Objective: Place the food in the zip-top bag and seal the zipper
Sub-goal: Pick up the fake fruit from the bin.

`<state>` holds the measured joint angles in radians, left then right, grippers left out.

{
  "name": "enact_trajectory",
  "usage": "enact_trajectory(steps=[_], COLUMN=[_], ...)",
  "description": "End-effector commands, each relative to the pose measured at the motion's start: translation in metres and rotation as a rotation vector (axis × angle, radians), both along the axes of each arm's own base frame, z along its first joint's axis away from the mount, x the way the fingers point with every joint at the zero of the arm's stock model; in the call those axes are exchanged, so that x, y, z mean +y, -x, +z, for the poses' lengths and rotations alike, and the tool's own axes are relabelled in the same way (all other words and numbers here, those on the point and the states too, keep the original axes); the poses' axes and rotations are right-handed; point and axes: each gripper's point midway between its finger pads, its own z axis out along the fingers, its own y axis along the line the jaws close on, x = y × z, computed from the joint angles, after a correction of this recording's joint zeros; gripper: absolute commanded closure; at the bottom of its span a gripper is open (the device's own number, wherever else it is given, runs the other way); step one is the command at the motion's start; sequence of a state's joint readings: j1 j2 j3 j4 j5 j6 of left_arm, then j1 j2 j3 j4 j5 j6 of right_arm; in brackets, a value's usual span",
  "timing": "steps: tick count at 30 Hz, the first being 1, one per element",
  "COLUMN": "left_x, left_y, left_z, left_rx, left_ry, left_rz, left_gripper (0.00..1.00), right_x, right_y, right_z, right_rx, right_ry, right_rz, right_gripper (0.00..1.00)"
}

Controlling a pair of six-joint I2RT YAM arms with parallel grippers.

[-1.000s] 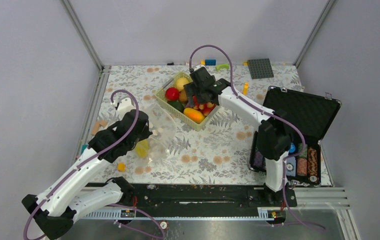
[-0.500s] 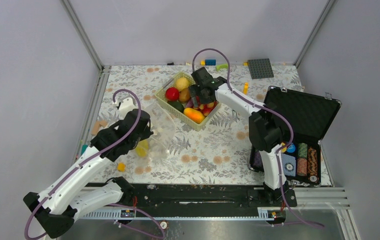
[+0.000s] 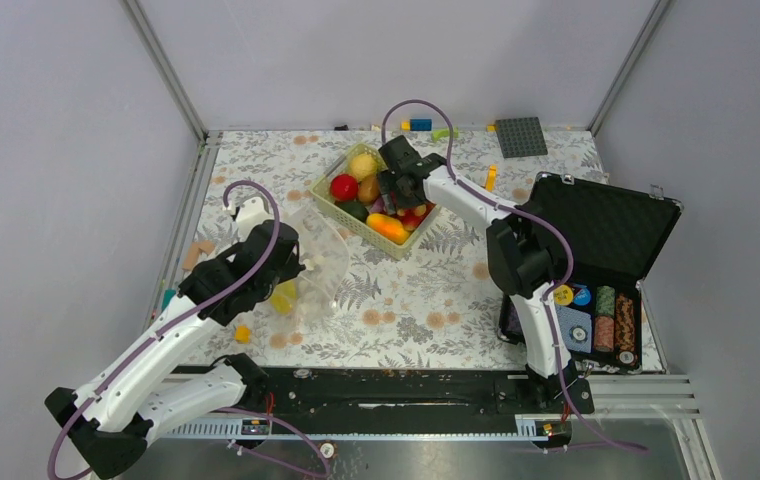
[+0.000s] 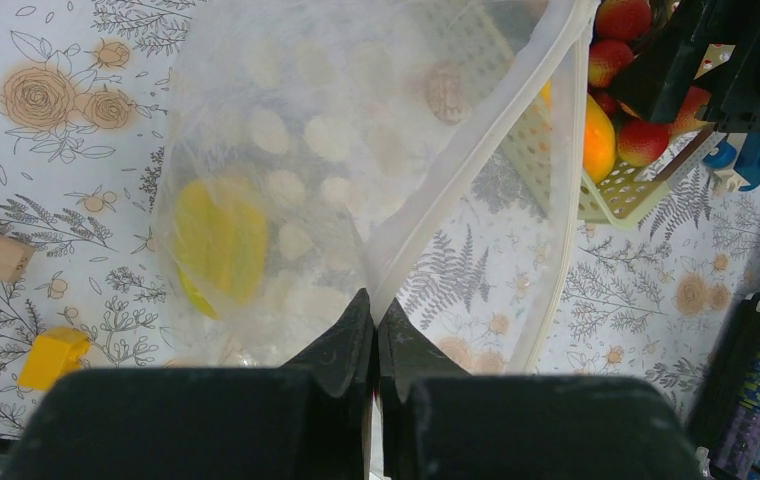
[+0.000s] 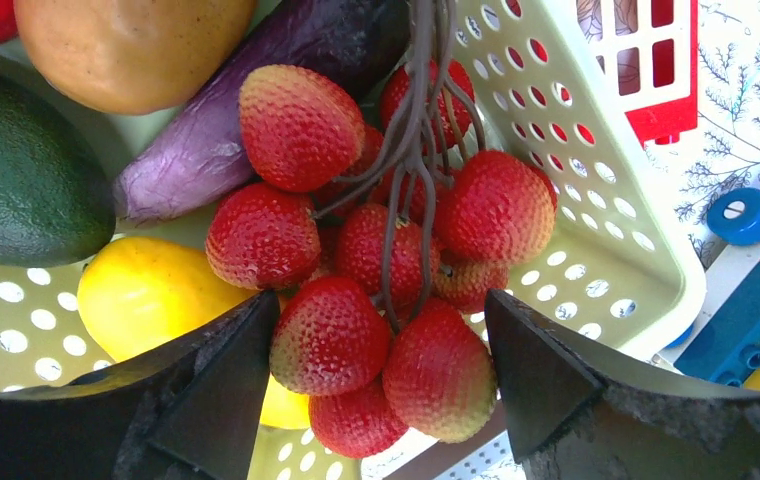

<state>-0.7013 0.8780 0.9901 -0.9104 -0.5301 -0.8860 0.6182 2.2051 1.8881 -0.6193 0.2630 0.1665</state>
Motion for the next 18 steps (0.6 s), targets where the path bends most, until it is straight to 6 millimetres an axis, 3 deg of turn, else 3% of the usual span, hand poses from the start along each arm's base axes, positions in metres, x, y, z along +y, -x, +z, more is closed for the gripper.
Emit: enact_trajectory(steps=[1, 7, 18], left_x=[0.002, 0.002, 0.003], left_y=[-0.007, -0.007, -0.006], left_z=[0.01, 0.011, 0.012], left_rx=[-0.049, -0.053, -0.058], left_ry=[0.018, 0.02, 0.027], left_rz=[0.028, 0.029, 0.034], left_gripper=[1.0, 1.0, 1.0], right_x=[-0.004, -0.002, 0.0], right_y=[-0.009, -0.004, 0.0], right_z=[-0.006, -0.005, 0.042], right_rx=[0.0, 0.013, -0.094], right_ry=[0.002, -0.026, -0.139], right_rz=[-0.047, -0.058, -0.061], right_gripper=[0.32, 0.71, 1.0])
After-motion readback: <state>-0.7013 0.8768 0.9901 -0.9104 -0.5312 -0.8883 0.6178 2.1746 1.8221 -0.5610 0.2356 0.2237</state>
